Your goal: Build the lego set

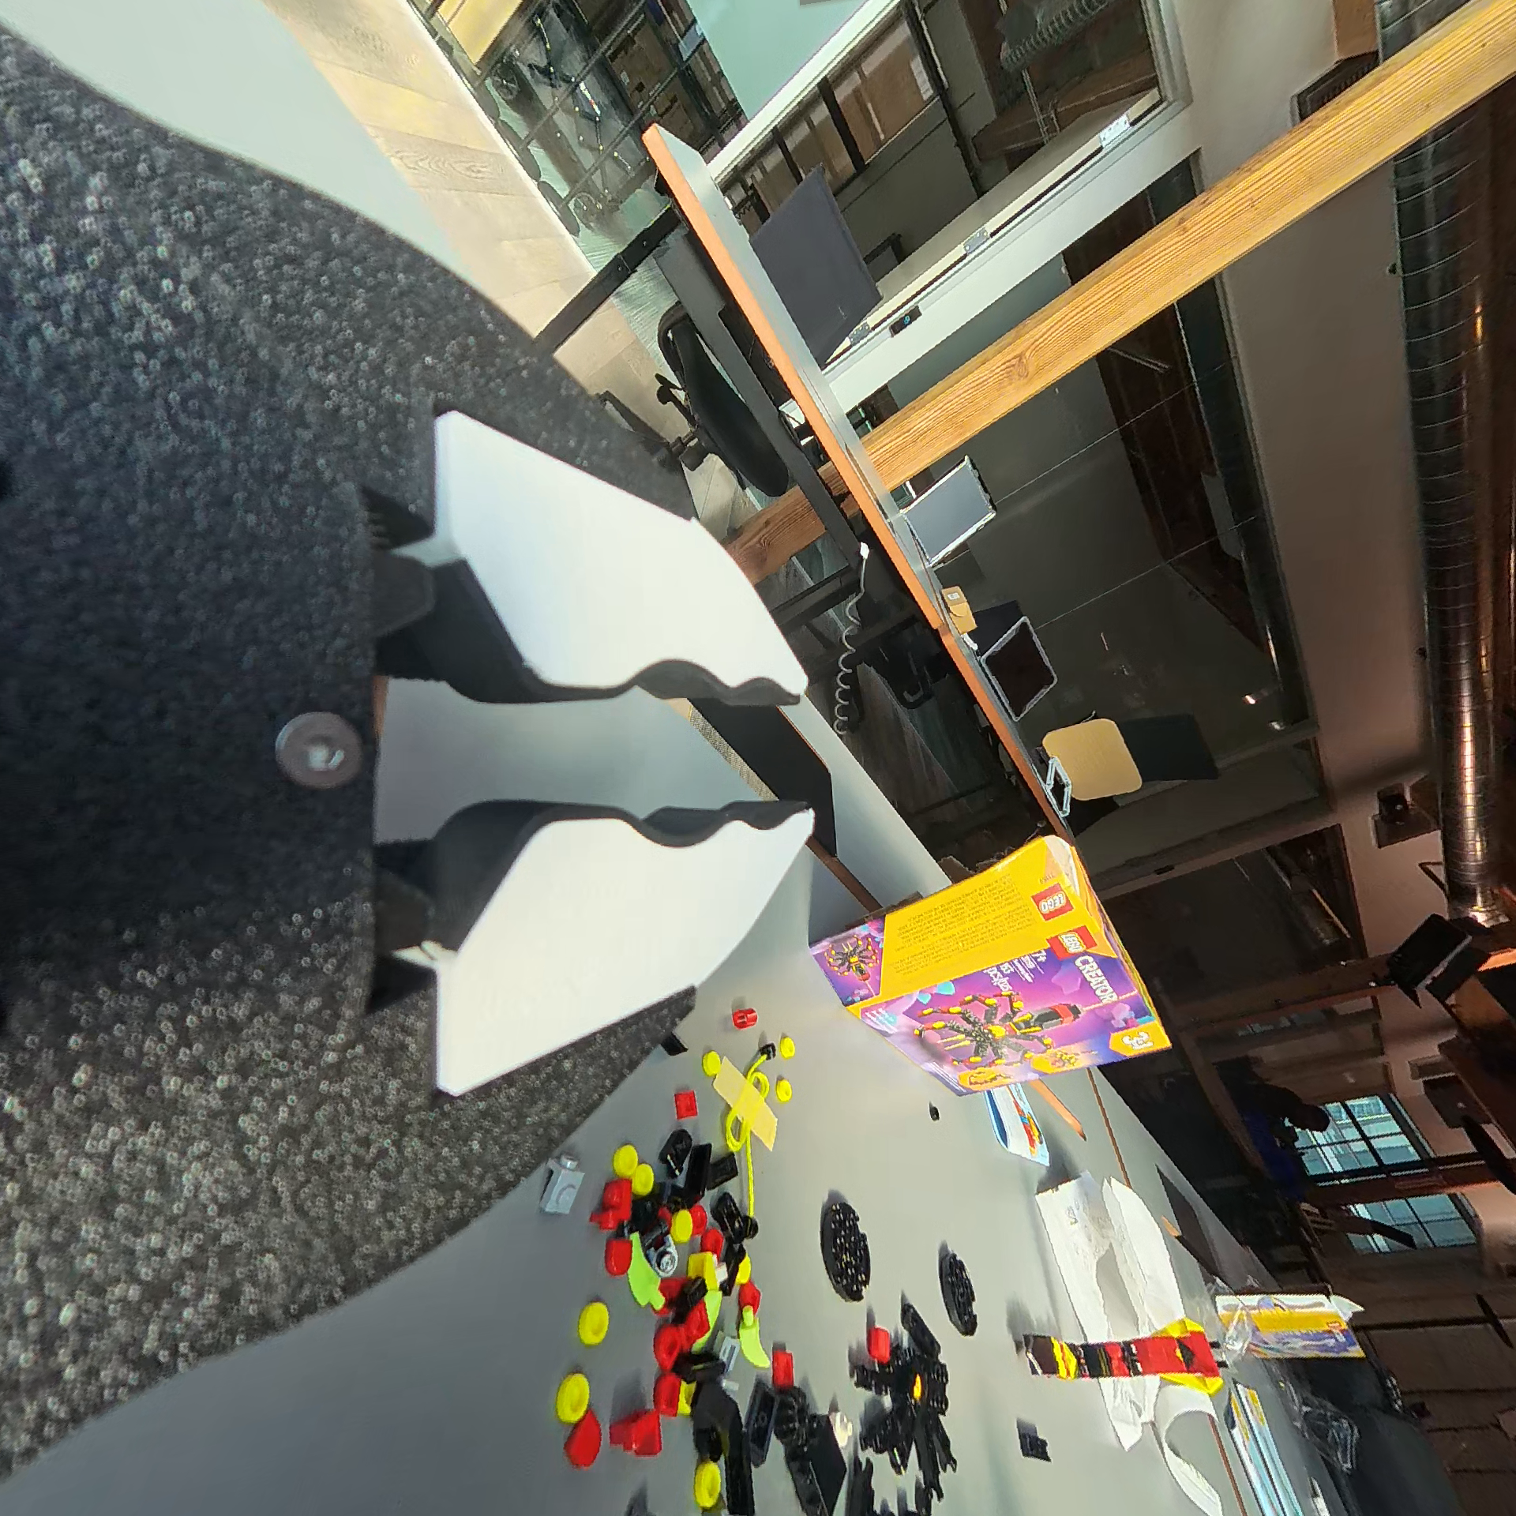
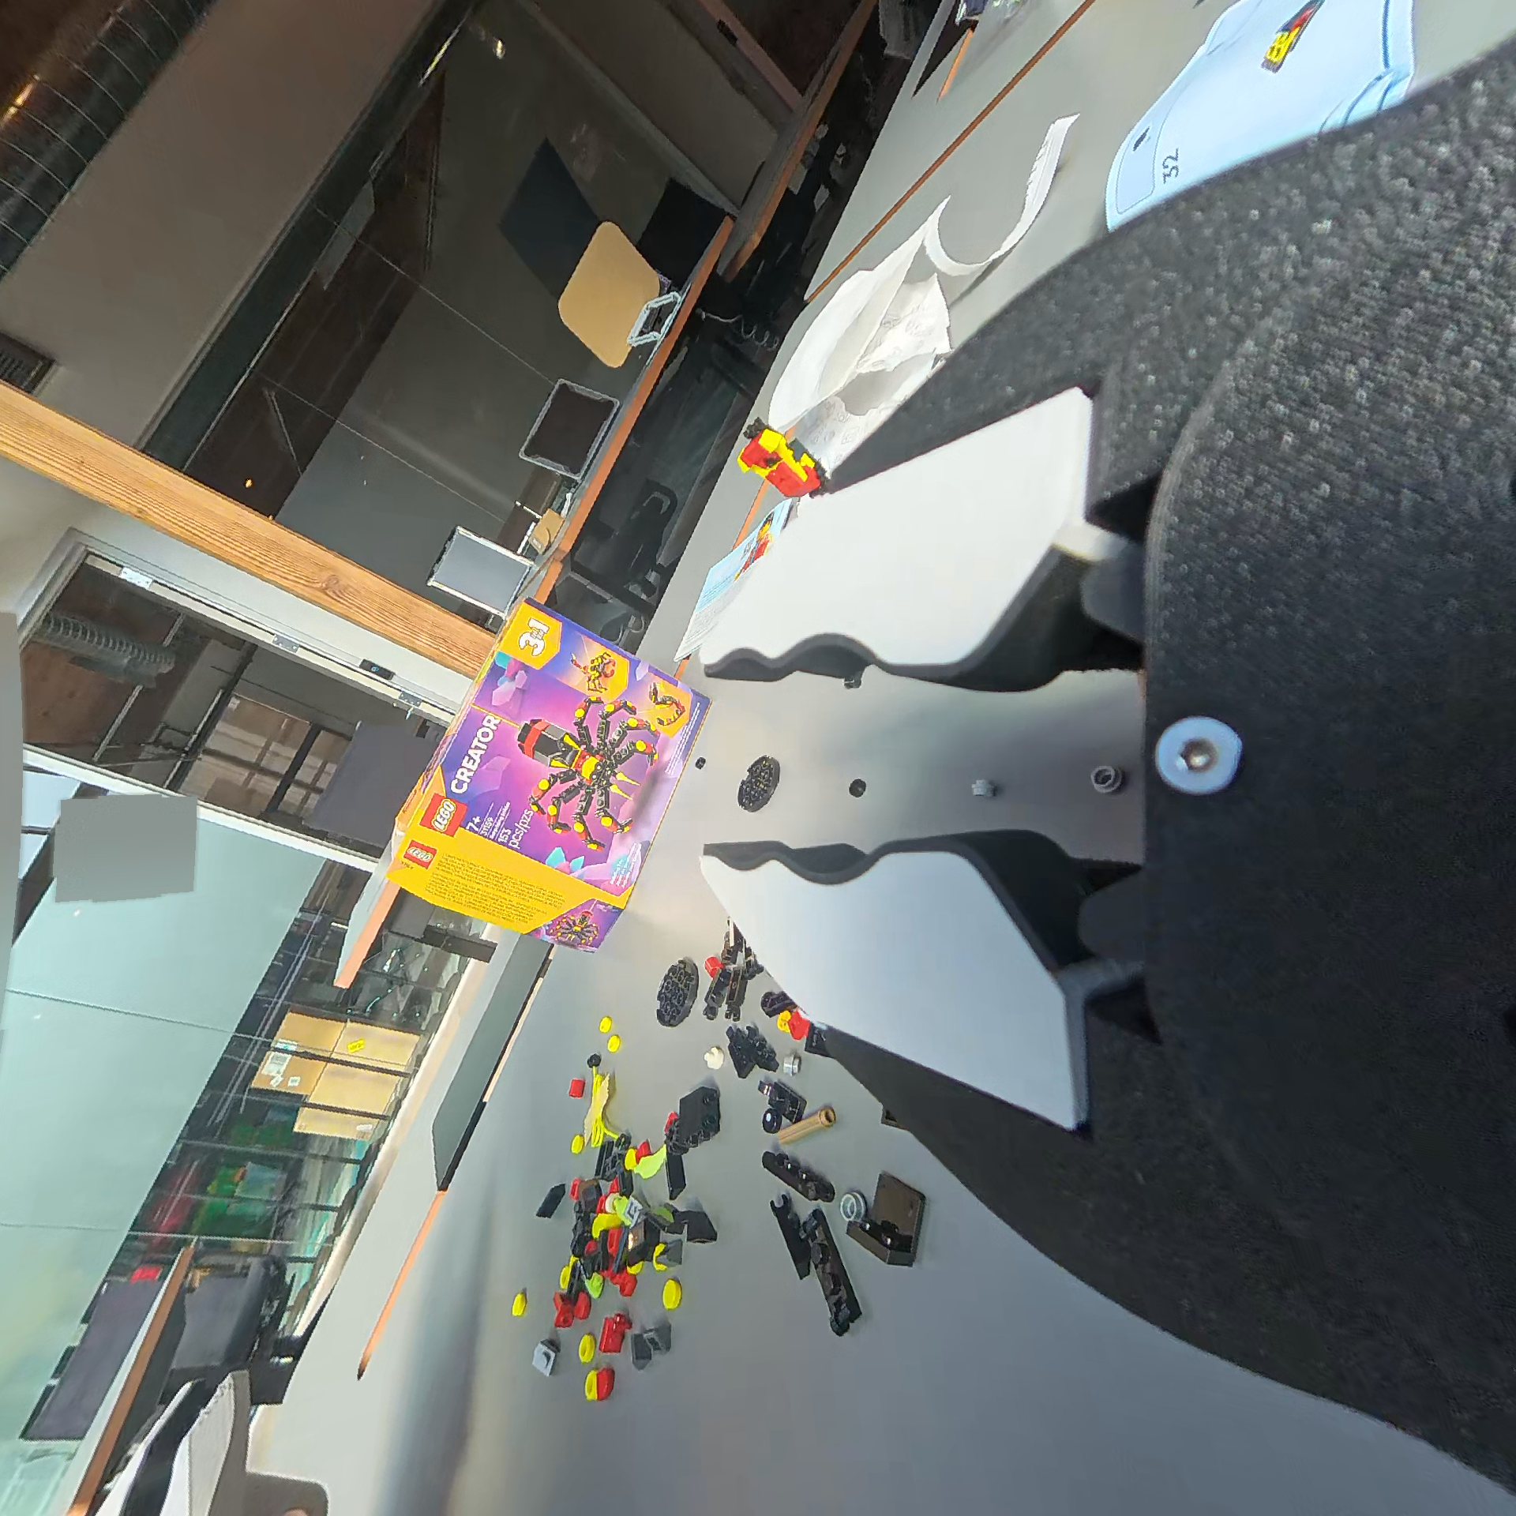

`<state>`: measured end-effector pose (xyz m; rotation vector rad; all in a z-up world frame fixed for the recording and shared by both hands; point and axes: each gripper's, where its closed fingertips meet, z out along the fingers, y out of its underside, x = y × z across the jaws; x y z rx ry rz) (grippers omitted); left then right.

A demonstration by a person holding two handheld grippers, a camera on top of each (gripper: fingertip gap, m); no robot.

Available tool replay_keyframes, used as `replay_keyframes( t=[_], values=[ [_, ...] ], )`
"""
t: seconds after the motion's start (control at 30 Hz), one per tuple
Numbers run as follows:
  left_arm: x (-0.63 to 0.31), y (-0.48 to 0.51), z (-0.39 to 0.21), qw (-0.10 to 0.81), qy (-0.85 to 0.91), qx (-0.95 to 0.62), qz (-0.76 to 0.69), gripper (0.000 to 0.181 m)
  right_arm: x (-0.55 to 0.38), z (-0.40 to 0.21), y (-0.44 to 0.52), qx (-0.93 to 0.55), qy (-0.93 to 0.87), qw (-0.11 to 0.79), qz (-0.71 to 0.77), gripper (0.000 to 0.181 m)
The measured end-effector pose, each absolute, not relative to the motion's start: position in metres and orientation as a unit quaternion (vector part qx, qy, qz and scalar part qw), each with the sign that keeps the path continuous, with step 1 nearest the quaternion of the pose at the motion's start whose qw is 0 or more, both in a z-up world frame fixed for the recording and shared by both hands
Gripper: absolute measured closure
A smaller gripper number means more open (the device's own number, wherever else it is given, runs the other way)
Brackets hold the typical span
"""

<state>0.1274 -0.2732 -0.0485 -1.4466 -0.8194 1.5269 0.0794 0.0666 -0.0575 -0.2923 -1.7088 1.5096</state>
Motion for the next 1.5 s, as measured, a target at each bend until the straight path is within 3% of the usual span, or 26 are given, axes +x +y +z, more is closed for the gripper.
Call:
replay_keyframes(
  t=[0.33,1.5],
  values=[
    [0.127,-0.275,-0.049,0.431,-0.334,-0.577,0.608,0.159,0.087,-0.043,0.073,-0.103,-0.646,0.444,0.613,0.147],
    [0.124,-0.276,-0.054,0.440,-0.347,-0.578,0.593,0.159,0.087,-0.051,0.067,-0.094,-0.664,0.437,0.599,0.148]
  ],
)
